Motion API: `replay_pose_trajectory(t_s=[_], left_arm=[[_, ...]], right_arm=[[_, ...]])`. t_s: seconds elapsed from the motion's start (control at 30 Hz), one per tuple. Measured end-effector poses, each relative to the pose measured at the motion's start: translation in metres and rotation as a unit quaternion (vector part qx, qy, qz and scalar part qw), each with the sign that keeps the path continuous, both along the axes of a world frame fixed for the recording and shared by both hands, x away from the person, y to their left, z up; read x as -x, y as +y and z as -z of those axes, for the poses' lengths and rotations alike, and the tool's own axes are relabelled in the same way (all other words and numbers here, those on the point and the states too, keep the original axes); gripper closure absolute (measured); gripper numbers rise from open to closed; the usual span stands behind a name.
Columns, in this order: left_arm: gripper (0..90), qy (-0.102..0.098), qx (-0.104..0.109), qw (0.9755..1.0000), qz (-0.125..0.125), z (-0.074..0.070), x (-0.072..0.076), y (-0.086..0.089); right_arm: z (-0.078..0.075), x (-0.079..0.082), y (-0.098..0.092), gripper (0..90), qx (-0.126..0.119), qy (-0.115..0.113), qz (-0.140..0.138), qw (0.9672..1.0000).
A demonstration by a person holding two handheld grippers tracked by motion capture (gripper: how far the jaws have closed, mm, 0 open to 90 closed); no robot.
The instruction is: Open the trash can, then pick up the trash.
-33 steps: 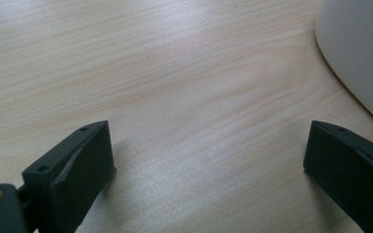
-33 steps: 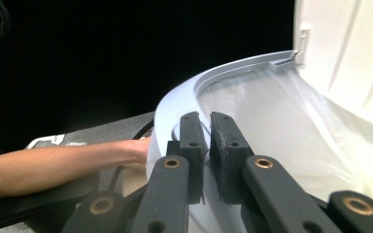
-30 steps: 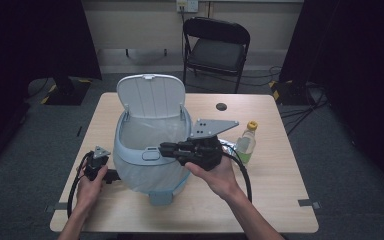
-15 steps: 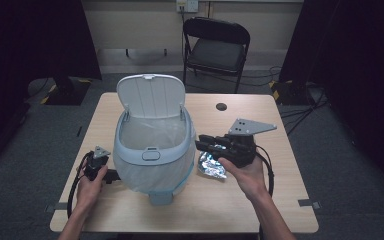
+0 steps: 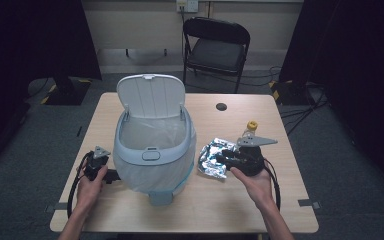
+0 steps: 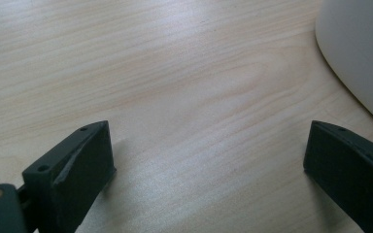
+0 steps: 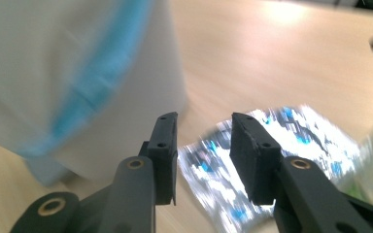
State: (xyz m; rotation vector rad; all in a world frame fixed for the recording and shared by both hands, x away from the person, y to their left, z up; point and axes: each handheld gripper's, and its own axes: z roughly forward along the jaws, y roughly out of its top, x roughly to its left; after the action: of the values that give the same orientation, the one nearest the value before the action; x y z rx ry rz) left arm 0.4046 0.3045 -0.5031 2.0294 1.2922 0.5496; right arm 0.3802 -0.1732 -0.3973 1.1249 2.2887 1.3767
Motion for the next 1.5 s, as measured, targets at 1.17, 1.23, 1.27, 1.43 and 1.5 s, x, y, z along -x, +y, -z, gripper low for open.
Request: replay_pose_trajectory(t_s=[1.17, 1.23, 1.27, 1.43, 1.5], left_arm=[[3.5, 0.0, 0.0, 1.0, 0.0, 0.0, 0.0, 0.0], [3.5, 0.0, -0.001, 1.0, 0.0, 0.0, 0.0, 0.0], [3.5, 0.0, -0.001, 1.0, 0.0, 0.0, 0.0, 0.0], [3.5, 0.0, -0.001, 1.0, 0.0, 0.0, 0.0, 0.0], [3.5, 0.0, 0.0, 1.0, 0.0, 0.0, 0.0, 0.0]], right_arm=[[0.094, -0.012, 0.003, 42.2, 0.136, 0.042, 0.091, 0.9856], [0.095, -0.01, 0.008, 43.4, 0.141, 0.028, 0.084, 0.9861], [0.095, -0.01, 0.008, 43.4, 0.141, 0.028, 0.084, 0.9861], [0.093, -0.012, 0.01, 52.9, 0.143, 0.03, 0.061, 0.9874], [0.093, -0.011, 0.011, 57.1, 0.144, 0.029, 0.06, 0.9874]])
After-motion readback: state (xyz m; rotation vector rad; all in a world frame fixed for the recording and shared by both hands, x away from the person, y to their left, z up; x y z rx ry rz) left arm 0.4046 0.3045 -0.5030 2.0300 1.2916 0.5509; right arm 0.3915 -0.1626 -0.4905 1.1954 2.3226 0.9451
